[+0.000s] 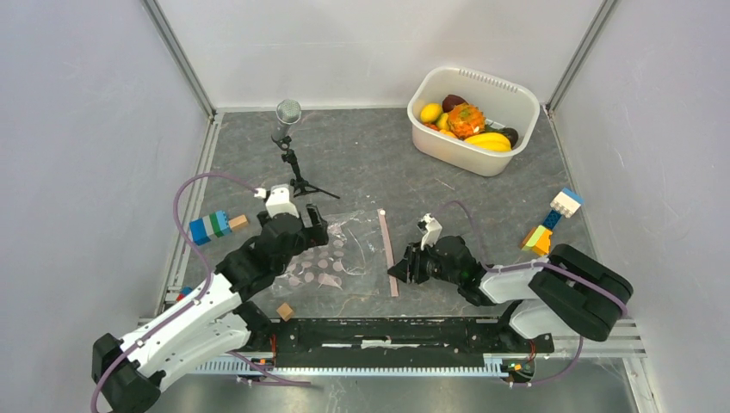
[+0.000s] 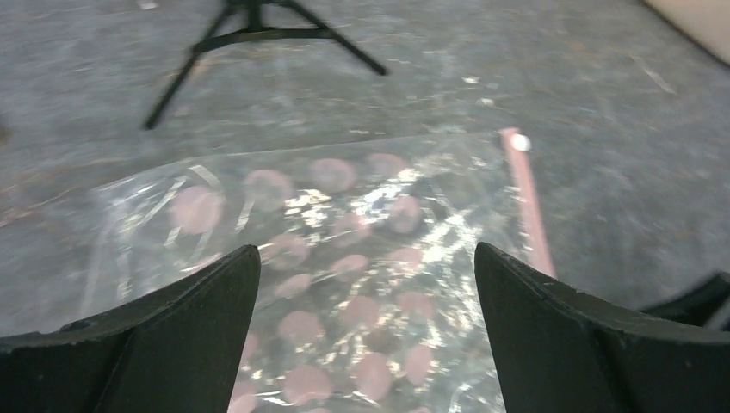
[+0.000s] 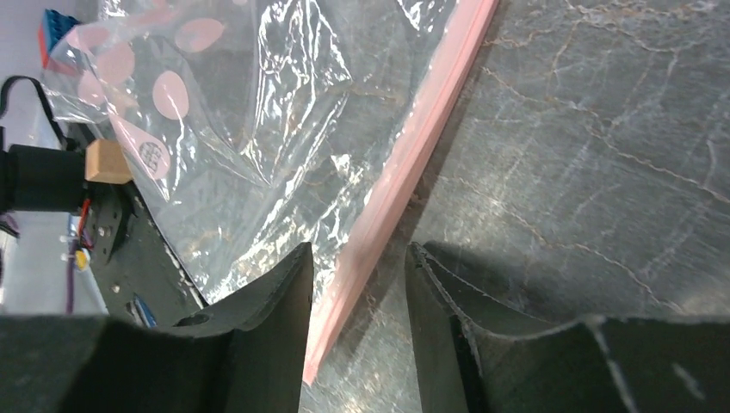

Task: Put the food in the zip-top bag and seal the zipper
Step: Pick up the zipper food storage bag at the center of the board, then open the zipper of the food storage bag at the center of the board, then move the bin to the center of the board.

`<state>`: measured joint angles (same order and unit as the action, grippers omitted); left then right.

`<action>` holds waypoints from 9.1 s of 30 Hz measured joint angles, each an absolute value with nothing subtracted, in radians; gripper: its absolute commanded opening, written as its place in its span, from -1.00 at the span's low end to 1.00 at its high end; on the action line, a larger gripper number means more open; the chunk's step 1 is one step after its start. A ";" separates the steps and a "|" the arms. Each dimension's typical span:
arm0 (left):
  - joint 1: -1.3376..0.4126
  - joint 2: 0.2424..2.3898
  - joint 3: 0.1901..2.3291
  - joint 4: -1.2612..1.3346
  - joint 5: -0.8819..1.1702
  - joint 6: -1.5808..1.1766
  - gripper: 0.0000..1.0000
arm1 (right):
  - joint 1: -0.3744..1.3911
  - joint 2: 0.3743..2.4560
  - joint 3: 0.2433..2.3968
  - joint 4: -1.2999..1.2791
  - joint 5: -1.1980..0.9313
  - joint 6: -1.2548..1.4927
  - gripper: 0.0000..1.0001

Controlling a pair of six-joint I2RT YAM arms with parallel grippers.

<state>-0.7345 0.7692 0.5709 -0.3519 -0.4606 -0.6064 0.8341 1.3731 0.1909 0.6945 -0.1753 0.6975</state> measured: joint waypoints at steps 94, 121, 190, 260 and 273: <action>-0.959 1.388 1.304 -0.686 -0.205 -0.539 0.06 | 1.113 0.898 0.457 0.311 0.130 0.091 -1.00; -0.962 1.317 1.257 -0.696 -0.219 -0.465 -0.95 | 1.179 0.844 0.462 0.307 0.335 0.182 0.14; -1.357 1.462 1.655 -1.229 -0.719 -0.652 0.29 | 0.982 1.077 0.543 0.561 0.139 0.875 -1.00; -1.028 1.213 1.105 -0.776 -0.585 -0.593 -0.96 | 0.767 1.117 0.838 -0.059 0.196 0.262 0.02; -1.027 1.166 1.088 -0.754 -0.521 -0.553 -0.96 | 0.169 1.676 1.319 -0.040 -0.072 0.157 0.88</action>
<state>-1.0267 1.1664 1.0882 -0.7536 -0.5205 -0.5526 0.1692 1.6760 1.3186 -0.0399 -0.0723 0.1574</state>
